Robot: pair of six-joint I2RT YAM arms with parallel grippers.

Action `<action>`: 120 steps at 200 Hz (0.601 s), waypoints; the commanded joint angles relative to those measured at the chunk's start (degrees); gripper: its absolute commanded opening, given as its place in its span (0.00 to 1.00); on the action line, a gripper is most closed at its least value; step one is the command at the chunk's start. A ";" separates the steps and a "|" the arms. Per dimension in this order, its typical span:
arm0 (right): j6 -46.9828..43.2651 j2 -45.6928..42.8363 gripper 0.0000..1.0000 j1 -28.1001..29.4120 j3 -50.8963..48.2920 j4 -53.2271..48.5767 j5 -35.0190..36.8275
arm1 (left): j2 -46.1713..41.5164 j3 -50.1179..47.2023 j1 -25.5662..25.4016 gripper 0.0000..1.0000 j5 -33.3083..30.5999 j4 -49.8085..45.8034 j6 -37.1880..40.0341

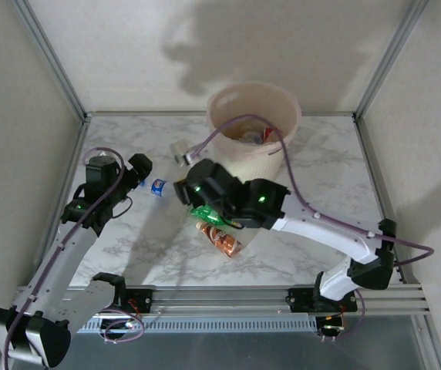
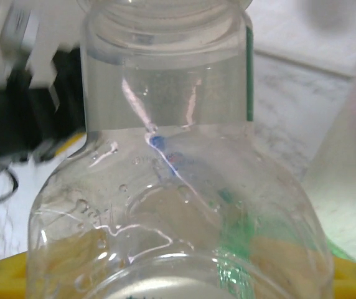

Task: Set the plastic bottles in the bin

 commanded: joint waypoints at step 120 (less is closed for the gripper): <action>-3.72 5.27 0.58 -41.31 18.76 -5.58 -12.42 | 1.06 -4.22 0.58 1.00 1.31 0.85 -0.35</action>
